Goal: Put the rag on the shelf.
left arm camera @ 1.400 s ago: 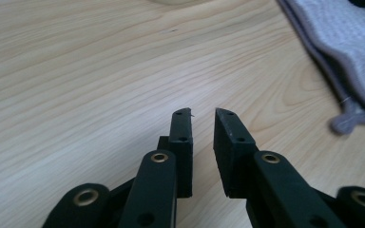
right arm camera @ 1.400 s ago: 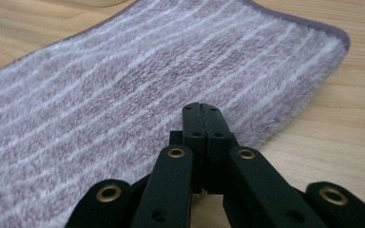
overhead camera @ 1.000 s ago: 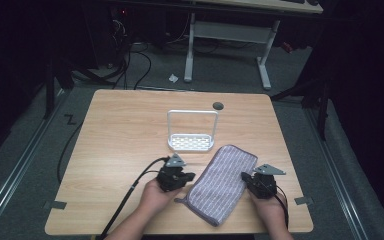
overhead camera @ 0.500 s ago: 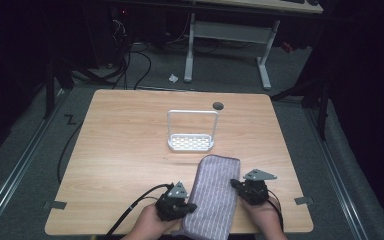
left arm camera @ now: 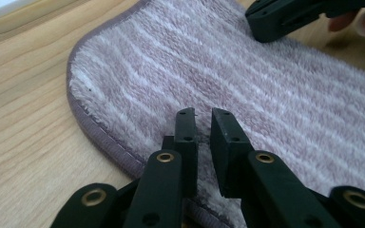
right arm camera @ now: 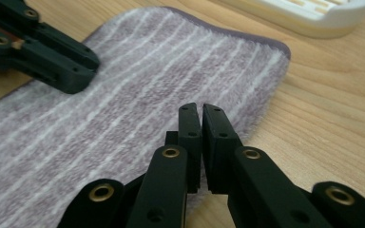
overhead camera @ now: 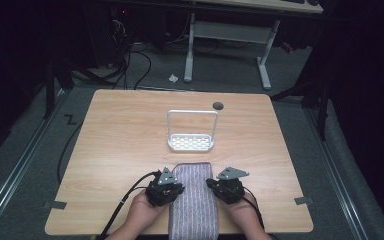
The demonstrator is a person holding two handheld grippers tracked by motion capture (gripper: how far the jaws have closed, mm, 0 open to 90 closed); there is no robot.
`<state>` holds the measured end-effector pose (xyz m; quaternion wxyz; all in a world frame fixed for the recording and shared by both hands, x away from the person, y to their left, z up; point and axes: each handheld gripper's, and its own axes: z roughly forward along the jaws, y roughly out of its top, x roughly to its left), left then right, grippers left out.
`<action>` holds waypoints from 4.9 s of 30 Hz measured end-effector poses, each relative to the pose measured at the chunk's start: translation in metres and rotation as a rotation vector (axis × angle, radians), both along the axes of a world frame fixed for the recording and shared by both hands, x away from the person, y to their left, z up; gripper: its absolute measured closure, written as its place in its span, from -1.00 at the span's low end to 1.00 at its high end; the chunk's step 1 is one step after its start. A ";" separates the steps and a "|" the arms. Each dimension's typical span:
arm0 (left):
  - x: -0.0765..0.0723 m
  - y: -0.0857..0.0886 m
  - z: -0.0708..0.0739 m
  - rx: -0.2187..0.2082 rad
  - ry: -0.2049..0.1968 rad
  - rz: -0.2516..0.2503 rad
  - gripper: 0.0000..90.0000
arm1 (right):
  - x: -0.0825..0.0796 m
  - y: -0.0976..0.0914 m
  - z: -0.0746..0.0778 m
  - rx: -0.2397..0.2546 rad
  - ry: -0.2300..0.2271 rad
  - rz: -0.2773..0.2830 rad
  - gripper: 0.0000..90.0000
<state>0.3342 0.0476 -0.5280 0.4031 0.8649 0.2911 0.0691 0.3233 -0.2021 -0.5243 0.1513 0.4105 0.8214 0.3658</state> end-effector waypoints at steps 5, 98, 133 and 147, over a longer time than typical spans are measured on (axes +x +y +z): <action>-0.011 0.018 -0.002 -0.029 0.028 -0.013 0.80 | -0.010 0.007 -0.002 0.034 0.041 0.066 0.94; -0.005 0.034 0.019 -0.277 -0.092 0.281 0.77 | -0.013 0.036 0.020 0.113 -0.226 -0.094 0.85; -0.002 0.029 0.123 -0.417 -0.402 0.286 0.77 | -0.006 0.028 0.115 0.249 -0.521 -0.143 0.85; 0.022 0.021 0.182 -0.443 -0.496 0.244 0.77 | 0.010 0.019 0.179 0.283 -0.615 -0.152 0.85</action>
